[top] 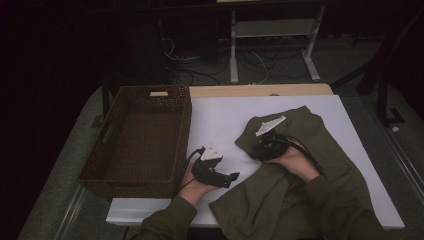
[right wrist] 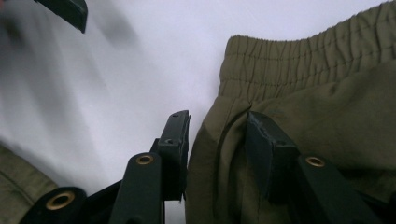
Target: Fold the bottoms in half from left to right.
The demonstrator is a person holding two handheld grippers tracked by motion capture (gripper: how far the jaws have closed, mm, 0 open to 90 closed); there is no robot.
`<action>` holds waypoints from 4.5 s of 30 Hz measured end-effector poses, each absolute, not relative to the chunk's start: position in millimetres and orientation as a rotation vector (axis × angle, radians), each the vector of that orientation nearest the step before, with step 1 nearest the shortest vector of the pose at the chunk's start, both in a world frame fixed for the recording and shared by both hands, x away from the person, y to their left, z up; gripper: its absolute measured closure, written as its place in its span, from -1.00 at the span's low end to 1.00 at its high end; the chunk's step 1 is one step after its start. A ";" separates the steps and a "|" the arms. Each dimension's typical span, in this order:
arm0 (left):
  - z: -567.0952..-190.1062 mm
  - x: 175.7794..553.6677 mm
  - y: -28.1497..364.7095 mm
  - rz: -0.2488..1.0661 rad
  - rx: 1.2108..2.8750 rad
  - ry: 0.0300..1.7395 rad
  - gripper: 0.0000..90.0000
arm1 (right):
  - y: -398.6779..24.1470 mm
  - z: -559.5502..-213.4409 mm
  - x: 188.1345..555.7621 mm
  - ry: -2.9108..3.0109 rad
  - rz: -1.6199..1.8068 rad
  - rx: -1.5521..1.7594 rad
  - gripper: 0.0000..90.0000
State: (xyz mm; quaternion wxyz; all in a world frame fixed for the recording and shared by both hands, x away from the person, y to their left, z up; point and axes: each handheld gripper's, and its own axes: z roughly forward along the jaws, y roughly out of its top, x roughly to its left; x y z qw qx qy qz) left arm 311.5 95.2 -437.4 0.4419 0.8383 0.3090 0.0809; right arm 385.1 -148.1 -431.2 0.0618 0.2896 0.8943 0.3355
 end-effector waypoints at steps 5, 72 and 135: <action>-437.8 312.6 95.1 0.195 2.078 0.770 -0.68 | -145.4 -441.0 383.4 2.719 0.955 0.841 0.38; -441.8 314.2 98.4 0.199 2.063 0.751 -0.69 | -249.1 -378.4 390.9 2.349 1.300 1.073 0.94; -446.4 315.3 97.3 0.197 2.079 0.772 -0.69 | -348.9 -422.1 461.7 2.140 0.941 1.485 0.96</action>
